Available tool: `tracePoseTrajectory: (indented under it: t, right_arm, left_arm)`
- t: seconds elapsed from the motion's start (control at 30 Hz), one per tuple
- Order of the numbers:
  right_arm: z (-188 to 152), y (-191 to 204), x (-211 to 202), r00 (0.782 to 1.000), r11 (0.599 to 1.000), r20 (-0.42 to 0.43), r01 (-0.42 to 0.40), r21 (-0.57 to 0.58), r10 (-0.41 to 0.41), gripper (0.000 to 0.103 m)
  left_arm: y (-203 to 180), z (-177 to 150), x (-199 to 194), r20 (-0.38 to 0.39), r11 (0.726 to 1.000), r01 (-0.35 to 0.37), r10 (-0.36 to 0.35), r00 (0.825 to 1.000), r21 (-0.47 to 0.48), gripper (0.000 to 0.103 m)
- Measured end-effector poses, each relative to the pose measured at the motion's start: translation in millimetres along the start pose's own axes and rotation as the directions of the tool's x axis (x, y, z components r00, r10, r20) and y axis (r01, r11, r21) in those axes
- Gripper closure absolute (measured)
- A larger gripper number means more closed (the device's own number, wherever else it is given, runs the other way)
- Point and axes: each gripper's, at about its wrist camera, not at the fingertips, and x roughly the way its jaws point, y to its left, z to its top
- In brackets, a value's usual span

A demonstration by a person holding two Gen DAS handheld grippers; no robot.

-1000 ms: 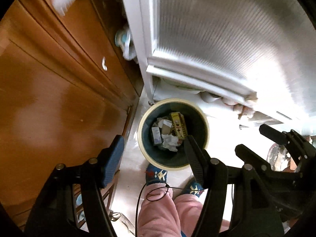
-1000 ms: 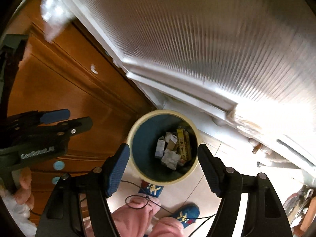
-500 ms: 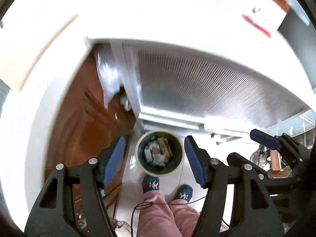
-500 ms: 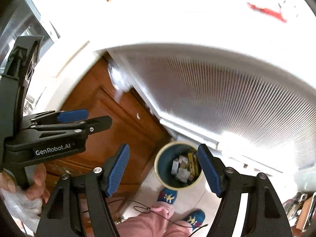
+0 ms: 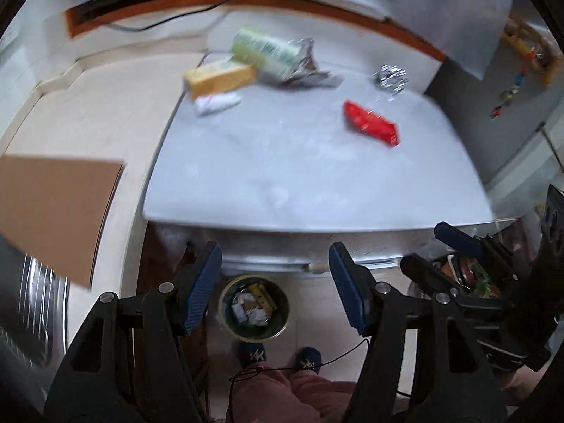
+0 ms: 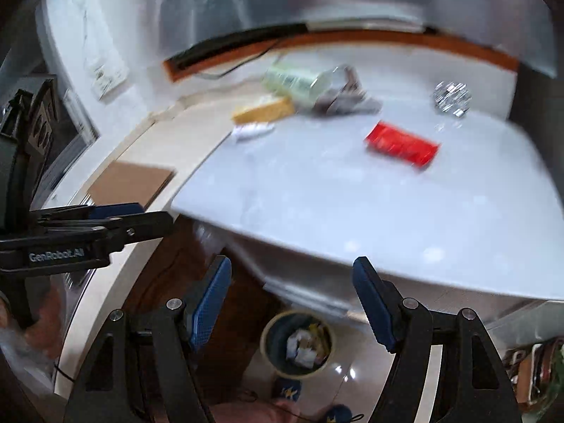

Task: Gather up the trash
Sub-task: 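Raise both tools back toward the table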

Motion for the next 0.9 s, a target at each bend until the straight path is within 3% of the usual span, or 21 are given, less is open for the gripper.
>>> tracePoseTrajectory:
  t: [0.23,0.47,0.7,0.9]
  right_arm:
    - [39.6,-13.8,-29.3,0.985,0.989,0.104,0.127,0.078,-0.135,0.031]
    - [68.1,-29.4,-38.9,0.953,0.959,0.143,0.247,0.143,-0.267,0.031]
    - [102.7,-62.3,-33.7,0.926,0.924,0.122,0.332,0.188,-0.358,0.037]
    - [138.4,-103.2,-26.5,0.921,0.925,0.136,0.343,0.163,-0.366,0.037]
  left_arm:
    - [-7.6,49.9,18.6,-0.030,0.991,0.114,-0.112,0.993,0.076,0.043]
    - [-21.0,91.1,58.1,-0.117,0.962,0.240,-0.226,0.967,0.132,0.043]
    - [-42.2,122.3,78.8,-0.125,0.946,0.288,-0.271,0.955,0.148,0.043]
    - [-57.1,144.0,110.7,-0.151,0.951,0.293,-0.278,0.949,0.096,0.043]
